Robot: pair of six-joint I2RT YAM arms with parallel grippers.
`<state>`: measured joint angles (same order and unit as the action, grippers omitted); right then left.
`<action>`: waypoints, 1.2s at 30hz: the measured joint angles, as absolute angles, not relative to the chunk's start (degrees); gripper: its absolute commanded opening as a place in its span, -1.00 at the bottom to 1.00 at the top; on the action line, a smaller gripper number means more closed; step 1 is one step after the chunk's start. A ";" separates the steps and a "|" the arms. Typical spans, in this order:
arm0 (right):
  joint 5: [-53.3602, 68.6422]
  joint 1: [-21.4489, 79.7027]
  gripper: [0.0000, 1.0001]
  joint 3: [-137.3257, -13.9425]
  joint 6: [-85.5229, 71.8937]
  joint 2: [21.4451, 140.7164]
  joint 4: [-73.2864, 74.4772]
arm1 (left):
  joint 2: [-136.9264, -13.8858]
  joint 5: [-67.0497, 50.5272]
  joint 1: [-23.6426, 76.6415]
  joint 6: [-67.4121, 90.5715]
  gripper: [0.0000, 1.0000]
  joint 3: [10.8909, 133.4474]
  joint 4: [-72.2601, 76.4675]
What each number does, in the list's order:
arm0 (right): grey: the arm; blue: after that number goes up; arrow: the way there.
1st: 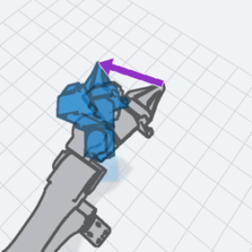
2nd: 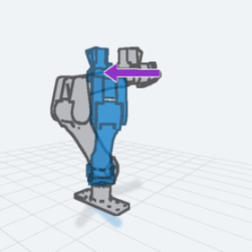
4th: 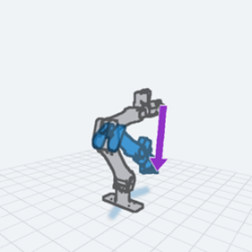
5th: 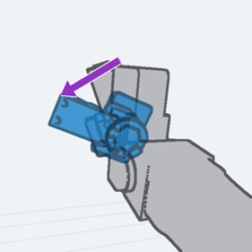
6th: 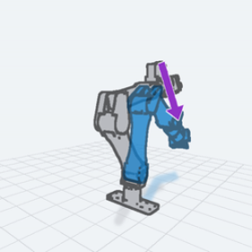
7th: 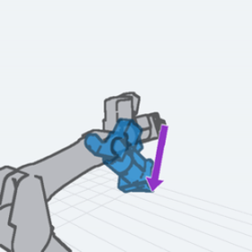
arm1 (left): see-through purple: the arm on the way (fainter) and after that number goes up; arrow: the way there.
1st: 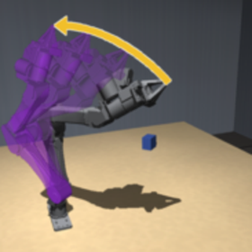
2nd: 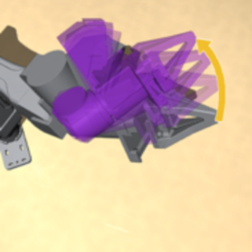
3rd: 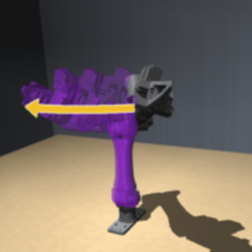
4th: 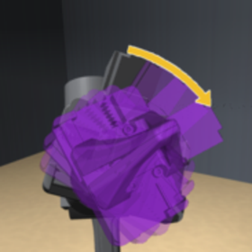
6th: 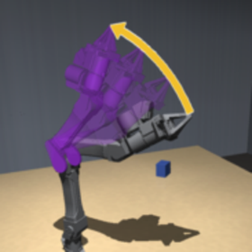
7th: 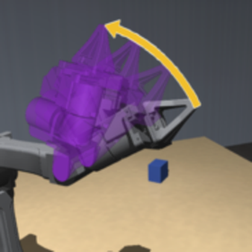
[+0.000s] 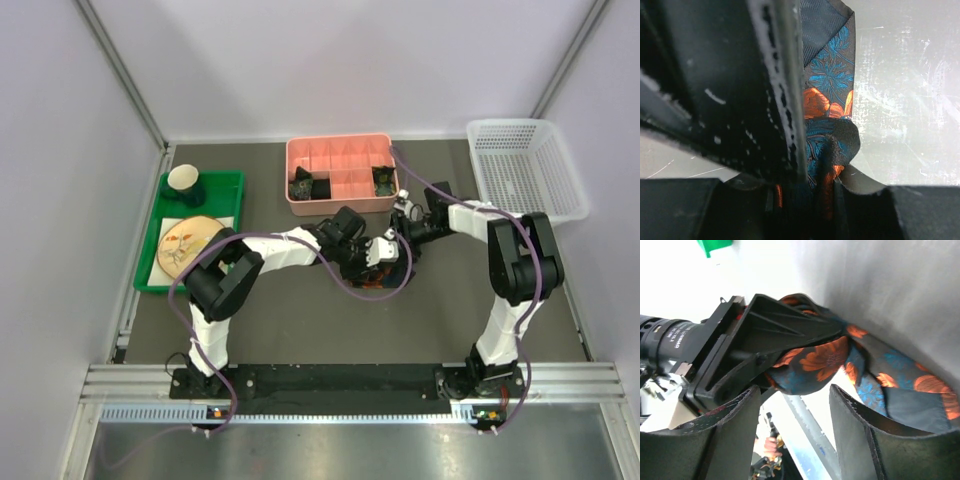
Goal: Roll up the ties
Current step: Roll the tie at the center of the board.
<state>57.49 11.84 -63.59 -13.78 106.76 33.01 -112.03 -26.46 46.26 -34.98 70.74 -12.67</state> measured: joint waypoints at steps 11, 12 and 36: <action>59.07 14.61 -0.25 -62.28 -14.72 108.53 29.87 | -112.79 -26.02 46.59 -36.27 -0.22 72.49 -15.05; 59.27 14.70 -0.42 -62.28 -14.74 109.03 29.45 | -112.79 -26.02 46.59 -36.38 -0.18 72.51 -15.11; 45.25 14.79 -1.00 -62.87 -11.62 110.24 33.98 | -106.61 -38.15 40.97 -32.03 0.57 62.70 -4.03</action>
<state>45.25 14.79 -62.87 -11.62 110.24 33.98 -106.61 -38.15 40.97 -32.03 62.70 -4.03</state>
